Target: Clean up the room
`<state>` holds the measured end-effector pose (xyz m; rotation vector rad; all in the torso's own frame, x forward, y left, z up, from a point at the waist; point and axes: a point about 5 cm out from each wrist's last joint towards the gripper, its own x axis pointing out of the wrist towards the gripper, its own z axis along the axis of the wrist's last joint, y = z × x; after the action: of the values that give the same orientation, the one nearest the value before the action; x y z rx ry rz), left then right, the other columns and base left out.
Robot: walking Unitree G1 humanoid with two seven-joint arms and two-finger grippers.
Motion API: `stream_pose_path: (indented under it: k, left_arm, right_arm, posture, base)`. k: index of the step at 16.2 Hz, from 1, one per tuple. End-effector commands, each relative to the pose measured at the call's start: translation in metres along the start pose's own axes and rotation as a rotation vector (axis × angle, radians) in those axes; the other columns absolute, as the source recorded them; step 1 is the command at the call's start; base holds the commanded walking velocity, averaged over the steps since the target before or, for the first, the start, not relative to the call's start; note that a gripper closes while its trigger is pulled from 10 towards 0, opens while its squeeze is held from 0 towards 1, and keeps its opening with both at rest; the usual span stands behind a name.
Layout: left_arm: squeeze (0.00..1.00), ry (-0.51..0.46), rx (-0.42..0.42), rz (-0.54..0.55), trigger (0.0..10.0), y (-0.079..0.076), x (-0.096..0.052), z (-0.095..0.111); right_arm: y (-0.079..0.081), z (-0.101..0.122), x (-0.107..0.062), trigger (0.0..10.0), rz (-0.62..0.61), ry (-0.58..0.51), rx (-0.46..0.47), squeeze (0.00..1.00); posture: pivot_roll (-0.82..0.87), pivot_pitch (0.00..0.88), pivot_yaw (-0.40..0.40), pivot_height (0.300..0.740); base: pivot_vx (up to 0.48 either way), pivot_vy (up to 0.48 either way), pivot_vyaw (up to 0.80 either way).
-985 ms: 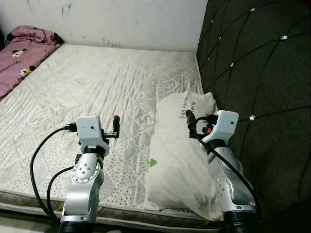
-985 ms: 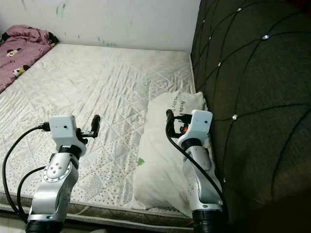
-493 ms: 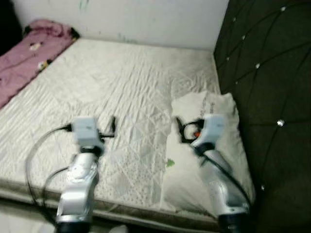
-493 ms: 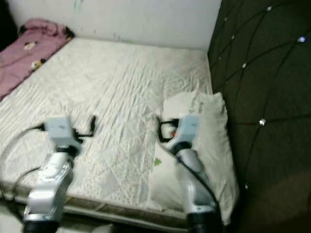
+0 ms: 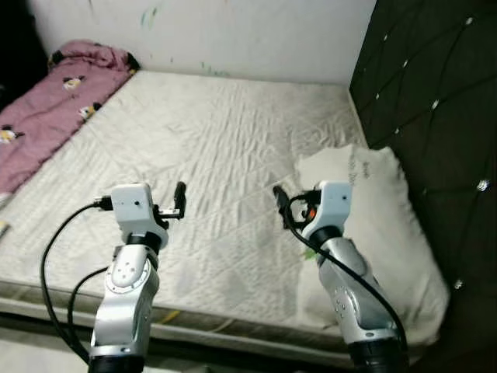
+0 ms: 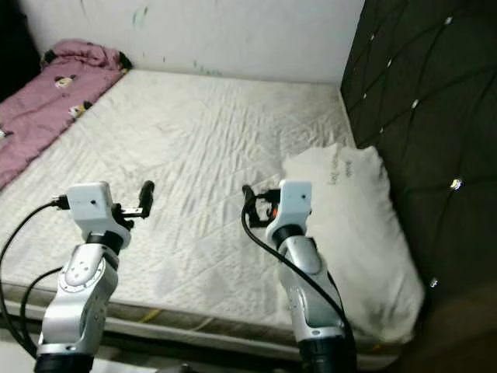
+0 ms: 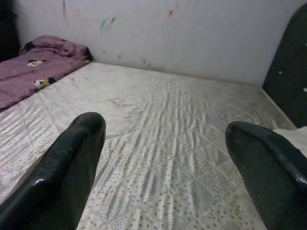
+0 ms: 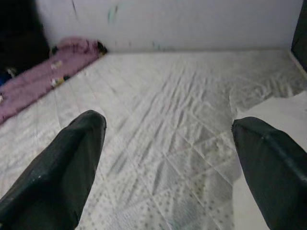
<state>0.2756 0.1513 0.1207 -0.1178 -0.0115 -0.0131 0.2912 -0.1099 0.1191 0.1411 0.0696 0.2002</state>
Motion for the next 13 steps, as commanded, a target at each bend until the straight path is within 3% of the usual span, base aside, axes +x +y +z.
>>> stream_pose_path:
  k: [1,5,11,13]
  left_arm:
    - [0.00,-0.004,-0.015,-0.033,10.0,-0.007,0.001,0.001]
    - [0.00,-0.007,0.006,-0.002,10.0,-0.005,0.002,0.001]
    - [0.00,0.000,0.002,-0.006,10.0,-0.007,0.002,-0.001]
    - [0.00,0.007,-0.012,-0.014,10.0,-0.007,0.002,-0.001]
  right_arm:
    - [-0.005,-0.004,-0.002,10.0,-0.020,0.028,-0.013,0.00]
    - [-0.015,-0.011,-0.003,10.0,-0.083,0.077,-0.099,0.00]
    - [-0.014,-0.015,-0.004,10.0,-0.051,0.101,-0.040,0.00]
    - [-0.015,-0.016,-0.004,10.0,-0.053,0.106,-0.043,0.00]
  posture:
    - [0.03,0.000,0.018,0.740]
    - [0.03,0.000,0.013,0.740]
    - [0.03,0.000,0.010,0.740]
    - [0.03,0.000,0.010,0.740]
  base:
    - [0.000,0.480,0.00]
    - [0.000,0.120,0.00]
    - [0.000,0.000,0.00]
    - [0.000,0.000,-0.80]
